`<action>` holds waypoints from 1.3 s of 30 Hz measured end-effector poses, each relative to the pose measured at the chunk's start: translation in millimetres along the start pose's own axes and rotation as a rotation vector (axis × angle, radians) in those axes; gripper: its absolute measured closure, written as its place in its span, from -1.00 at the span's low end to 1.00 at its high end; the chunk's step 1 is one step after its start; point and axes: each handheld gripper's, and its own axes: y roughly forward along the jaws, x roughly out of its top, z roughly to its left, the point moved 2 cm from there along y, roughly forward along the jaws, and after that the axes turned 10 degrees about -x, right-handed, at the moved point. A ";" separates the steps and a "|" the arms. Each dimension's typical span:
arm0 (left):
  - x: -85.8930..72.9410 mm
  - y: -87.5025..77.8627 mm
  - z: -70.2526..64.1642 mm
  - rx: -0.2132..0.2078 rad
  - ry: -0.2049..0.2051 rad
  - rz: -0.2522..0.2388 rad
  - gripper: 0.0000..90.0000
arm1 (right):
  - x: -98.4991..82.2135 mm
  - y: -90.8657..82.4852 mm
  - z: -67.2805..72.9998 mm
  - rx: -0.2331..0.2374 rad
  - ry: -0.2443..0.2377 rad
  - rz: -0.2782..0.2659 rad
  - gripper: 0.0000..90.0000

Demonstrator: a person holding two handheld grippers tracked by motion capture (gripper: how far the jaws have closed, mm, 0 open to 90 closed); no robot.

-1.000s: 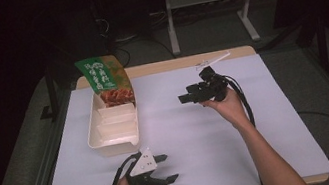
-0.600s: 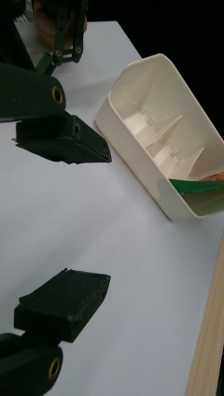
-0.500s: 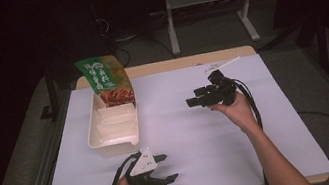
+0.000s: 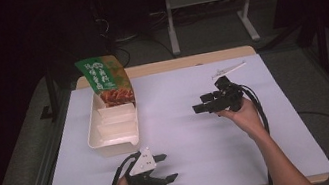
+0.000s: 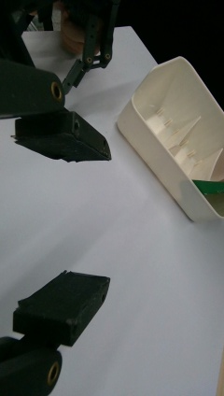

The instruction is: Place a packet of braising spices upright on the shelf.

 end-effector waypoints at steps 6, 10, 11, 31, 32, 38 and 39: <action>-0.2 -0.1 0.4 0.002 -0.001 0.003 -0.34 | -6.9 -7.5 -0.4 -0.001 0.003 0.000 -0.29; -0.1 -0.2 0.3 0.001 -0.002 0.002 -0.34 | -15.2 -13.2 -0.7 -0.014 0.007 -0.002 -0.29; -0.2 0.0 0.3 0.001 -0.002 0.002 -0.34 | -17.9 -14.4 -1.1 -0.013 0.009 -0.004 -0.29; -0.3 2.4 -0.6 -0.008 -0.009 0.002 -0.34 | -73.7 -47.7 -9.5 -0.065 0.055 -0.014 -0.30; -0.4 2.6 -0.5 -0.008 -0.009 0.003 -0.34 | -76.2 -48.8 -10.1 -0.068 0.056 -0.018 -0.30; -0.7 2.9 -0.3 -0.008 -0.006 0.009 -0.34 | -91.0 -54.7 -8.8 -0.084 0.062 -0.022 -0.30; -0.8 3.0 -0.4 -0.008 -0.007 0.008 -0.34 | -95.0 -55.4 -7.5 -0.088 0.058 -0.021 -0.30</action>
